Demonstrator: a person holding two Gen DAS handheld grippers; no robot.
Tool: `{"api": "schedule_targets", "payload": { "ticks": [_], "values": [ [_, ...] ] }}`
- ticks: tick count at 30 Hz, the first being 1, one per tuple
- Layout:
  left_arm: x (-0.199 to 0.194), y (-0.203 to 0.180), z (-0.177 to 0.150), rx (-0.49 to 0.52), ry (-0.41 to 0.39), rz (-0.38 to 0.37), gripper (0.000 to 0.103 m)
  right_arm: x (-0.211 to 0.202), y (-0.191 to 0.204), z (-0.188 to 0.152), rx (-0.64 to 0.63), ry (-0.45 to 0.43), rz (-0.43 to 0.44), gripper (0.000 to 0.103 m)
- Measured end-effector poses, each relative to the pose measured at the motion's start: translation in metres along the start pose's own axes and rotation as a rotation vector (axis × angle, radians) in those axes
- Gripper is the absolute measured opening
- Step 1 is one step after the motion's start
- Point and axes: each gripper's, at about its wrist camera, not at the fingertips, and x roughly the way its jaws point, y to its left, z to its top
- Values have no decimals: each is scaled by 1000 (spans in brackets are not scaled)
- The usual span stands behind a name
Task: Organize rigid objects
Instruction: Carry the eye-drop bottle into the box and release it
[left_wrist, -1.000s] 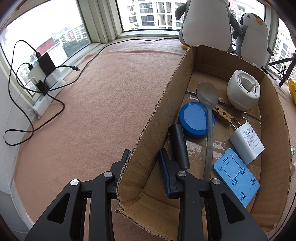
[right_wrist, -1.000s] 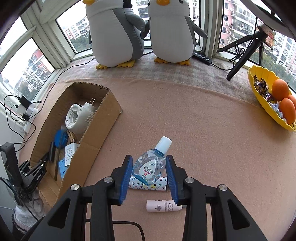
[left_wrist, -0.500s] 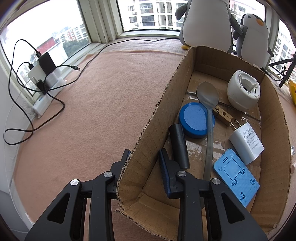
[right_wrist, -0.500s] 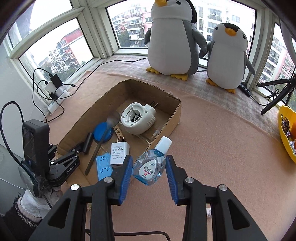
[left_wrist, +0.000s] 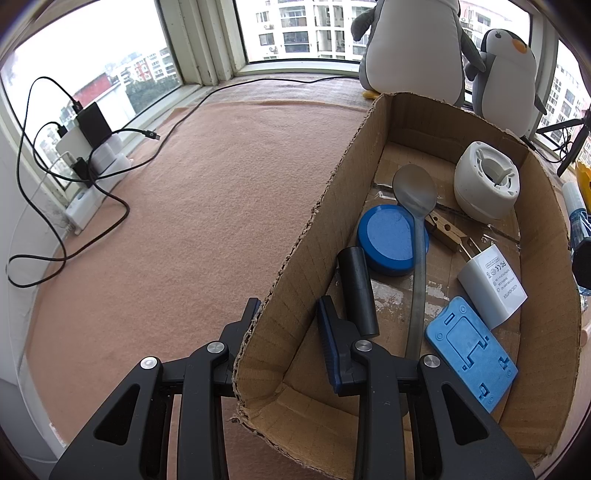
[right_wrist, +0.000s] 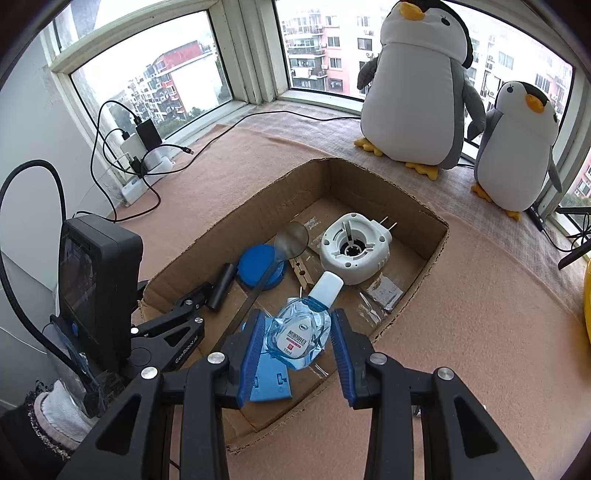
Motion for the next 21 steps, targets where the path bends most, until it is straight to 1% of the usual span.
{"api": "schedule_targets", "payload": {
  "ticks": [8,21],
  "values": [
    [0,0,-1,-3,-1,-1,28,16,9,6,-9,21,18,33],
    [0,1,-1,-4,-1,-2,28,32,12,9,-28,44,5,33]
  ]
}}
